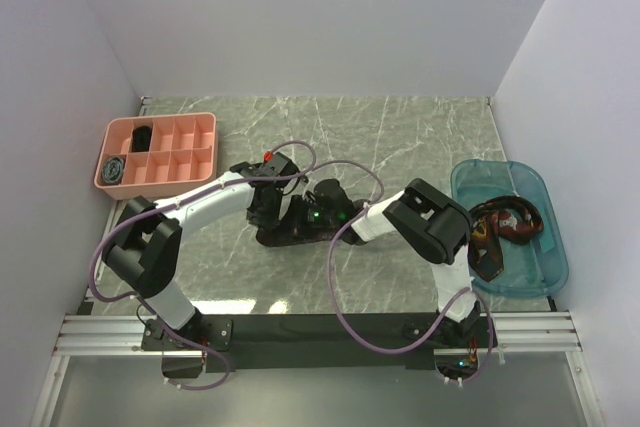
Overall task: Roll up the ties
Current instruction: Roll the tie
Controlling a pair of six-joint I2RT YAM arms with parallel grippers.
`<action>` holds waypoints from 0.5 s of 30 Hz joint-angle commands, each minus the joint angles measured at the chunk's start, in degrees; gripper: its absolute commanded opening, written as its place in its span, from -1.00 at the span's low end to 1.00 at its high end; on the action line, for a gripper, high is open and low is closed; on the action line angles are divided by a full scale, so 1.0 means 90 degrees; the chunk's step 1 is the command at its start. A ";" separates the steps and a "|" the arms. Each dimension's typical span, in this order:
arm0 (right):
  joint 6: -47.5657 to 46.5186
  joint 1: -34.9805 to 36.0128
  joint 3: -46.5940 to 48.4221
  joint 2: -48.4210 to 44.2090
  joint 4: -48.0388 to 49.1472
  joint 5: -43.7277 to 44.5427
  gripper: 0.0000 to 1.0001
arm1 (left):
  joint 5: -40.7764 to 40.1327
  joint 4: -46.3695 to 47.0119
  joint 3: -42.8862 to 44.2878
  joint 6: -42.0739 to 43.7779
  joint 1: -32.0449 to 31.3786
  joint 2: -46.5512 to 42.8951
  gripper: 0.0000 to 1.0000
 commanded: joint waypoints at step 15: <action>0.0462 0.0324 -0.0274 -0.0045 0.0406 0.0779 -0.70 | 0.0299 0.0216 0.0098 -0.0094 -0.0145 0.0020 -0.92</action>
